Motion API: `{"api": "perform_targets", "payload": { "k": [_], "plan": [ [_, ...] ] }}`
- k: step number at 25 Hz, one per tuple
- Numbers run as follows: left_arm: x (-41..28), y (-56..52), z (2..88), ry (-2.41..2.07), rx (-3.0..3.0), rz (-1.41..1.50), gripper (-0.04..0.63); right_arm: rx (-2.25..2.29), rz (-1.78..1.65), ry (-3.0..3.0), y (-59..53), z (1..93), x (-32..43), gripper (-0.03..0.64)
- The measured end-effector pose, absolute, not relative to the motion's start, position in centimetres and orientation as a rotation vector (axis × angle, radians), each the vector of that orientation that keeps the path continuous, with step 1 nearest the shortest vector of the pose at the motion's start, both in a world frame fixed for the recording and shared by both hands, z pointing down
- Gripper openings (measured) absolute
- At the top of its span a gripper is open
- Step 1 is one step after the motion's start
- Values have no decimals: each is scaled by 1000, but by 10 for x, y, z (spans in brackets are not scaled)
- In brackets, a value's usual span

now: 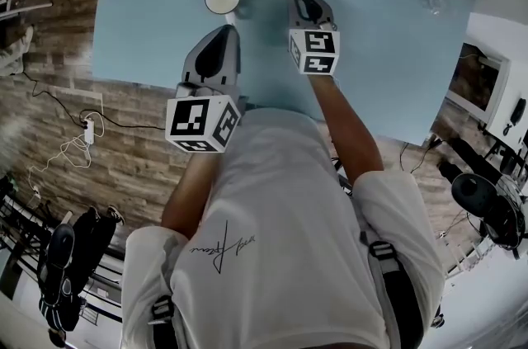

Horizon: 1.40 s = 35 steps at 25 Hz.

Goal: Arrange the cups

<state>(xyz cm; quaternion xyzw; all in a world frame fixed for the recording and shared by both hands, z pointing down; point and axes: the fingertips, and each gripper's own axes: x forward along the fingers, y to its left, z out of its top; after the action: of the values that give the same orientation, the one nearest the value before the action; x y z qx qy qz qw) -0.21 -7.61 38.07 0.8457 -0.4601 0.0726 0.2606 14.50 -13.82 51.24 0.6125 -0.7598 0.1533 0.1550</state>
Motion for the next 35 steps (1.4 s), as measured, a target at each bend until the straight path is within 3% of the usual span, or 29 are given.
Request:
{"api": "perform_targets", "payload": {
  "k": [35],
  "plan": [
    [-7,-81,371,-1260,2305,111,9,1716,409,-2318,-141,451,125,63]
  ]
}}
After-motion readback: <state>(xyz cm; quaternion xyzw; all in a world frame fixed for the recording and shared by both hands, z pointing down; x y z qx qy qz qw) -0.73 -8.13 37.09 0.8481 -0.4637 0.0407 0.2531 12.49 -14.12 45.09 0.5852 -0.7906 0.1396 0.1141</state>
